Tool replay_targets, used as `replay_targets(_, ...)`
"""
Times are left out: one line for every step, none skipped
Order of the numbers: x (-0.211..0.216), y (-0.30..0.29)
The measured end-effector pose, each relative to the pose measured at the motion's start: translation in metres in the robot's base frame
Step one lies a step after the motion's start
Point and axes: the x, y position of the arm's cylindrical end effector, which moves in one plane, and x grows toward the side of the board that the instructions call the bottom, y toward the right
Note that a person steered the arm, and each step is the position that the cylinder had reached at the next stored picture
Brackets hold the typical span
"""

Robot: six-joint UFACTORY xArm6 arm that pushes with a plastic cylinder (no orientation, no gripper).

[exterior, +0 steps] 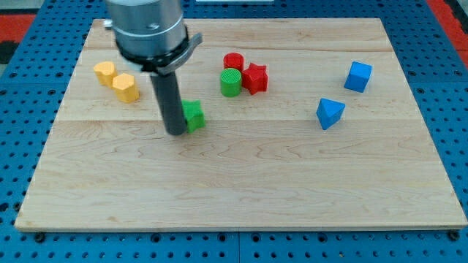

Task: Move the yellow hexagon to the top top right of the blue triangle

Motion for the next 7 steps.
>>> replay_targets(-0.033, 0.020)
replay_targets(-0.042, 0.037)
replay_targets(-0.004, -0.004)
replay_targets(0.002, -0.089)
replay_targets(-0.049, -0.195)
replay_targets(-0.099, -0.214)
replay_targets(-0.112, -0.164)
